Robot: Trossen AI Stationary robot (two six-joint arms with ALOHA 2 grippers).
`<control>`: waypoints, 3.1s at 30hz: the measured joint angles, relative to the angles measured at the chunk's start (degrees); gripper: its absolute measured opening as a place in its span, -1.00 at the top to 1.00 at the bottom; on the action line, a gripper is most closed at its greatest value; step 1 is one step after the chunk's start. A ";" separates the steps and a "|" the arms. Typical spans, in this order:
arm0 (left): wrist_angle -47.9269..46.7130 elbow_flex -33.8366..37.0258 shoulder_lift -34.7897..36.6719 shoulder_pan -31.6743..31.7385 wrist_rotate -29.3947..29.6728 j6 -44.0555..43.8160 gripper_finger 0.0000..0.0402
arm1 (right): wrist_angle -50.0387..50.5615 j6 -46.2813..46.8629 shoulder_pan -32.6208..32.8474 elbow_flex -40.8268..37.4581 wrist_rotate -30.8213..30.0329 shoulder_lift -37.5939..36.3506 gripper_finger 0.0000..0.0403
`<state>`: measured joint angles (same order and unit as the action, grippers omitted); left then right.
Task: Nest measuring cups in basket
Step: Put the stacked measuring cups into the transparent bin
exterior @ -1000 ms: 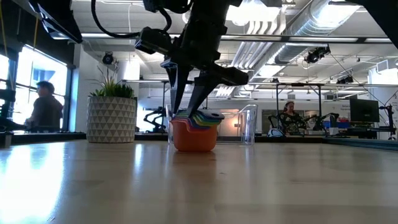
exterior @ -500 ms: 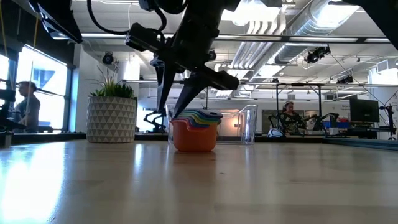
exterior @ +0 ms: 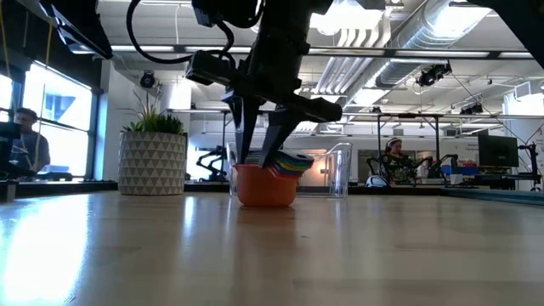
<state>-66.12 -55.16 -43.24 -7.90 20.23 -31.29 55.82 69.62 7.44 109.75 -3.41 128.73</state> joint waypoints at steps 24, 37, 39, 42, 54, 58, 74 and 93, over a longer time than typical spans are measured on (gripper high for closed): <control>0.02 0.00 0.01 0.01 0.81 -0.01 0.65 | 9.27 -8.56 -2.52 0.04 -1.93 0.00 0.47; 1.38 2.78 2.25 0.00 1.26 1.77 0.65 | 11.42 -9.09 0.64 11.95 -4.30 0.00 0.47; 3.70 5.76 4.85 0.00 1.31 1.05 0.65 | 12.19 -9.09 0.78 15.12 -6.60 0.00 0.47; 9.34 11.07 9.86 0.00 1.36 0.94 0.65 | 13.28 -9.57 1.03 20.06 -9.80 0.00 0.47; 38.76 27.92 26.83 0.00 0.18 10.63 0.65 | 18.60 -8.17 0.62 23.37 -15.24 -3.69 0.47; 46.00 33.43 32.28 -0.02 -0.79 13.92 0.65 | 18.99 -7.46 0.17 23.37 -14.07 -3.72 0.47; 60.01 51.15 42.98 0.00 -9.84 19.47 0.65 | 18.80 -6.62 -0.04 23.37 -12.40 -3.78 0.47; 68.04 54.49 39.64 0.00 -11.13 20.96 0.65 | 22.53 -26.85 -3.57 23.37 -6.59 -3.78 0.47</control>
<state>1.92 -0.67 -3.60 -7.90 9.10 -10.33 78.36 42.77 3.88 133.12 -10.00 124.95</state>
